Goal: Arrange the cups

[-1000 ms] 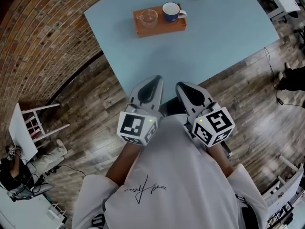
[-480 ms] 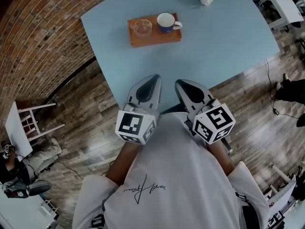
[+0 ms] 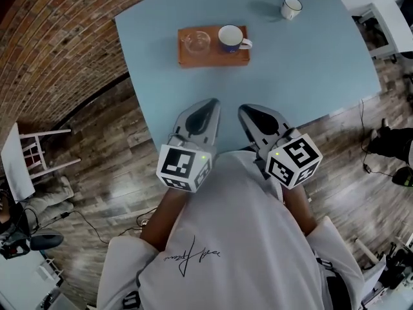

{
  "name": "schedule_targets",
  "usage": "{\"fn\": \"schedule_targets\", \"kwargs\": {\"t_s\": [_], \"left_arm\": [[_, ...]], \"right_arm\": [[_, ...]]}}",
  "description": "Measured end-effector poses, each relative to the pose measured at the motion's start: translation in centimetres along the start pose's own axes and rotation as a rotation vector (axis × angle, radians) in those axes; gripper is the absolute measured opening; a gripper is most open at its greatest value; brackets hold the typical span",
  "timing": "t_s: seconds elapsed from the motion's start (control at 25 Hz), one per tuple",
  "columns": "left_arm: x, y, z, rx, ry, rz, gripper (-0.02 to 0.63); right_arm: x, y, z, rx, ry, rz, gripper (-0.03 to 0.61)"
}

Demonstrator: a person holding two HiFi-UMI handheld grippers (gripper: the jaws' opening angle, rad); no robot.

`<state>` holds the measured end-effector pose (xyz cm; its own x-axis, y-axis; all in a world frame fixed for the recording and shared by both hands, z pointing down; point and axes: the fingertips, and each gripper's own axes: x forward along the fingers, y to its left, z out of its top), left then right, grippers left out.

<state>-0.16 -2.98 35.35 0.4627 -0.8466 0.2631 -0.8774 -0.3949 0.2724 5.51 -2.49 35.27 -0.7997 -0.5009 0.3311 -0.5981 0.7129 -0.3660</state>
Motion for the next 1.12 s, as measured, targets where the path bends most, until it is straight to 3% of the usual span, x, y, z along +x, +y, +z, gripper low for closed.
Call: {"fn": "schedule_targets", "kwargs": {"t_s": [0.4, 1.12], "left_arm": [[0.8, 0.9, 0.4, 0.002, 0.004, 0.019, 0.008], [1.5, 1.5, 0.1, -0.032, 0.028, 0.016, 0.008]], "right_arm": [[1.2, -2.2, 1.3, -0.057, 0.029, 0.085, 0.021], [3.6, -8.6, 1.5, -0.213, 0.131, 0.039, 0.023]]}}
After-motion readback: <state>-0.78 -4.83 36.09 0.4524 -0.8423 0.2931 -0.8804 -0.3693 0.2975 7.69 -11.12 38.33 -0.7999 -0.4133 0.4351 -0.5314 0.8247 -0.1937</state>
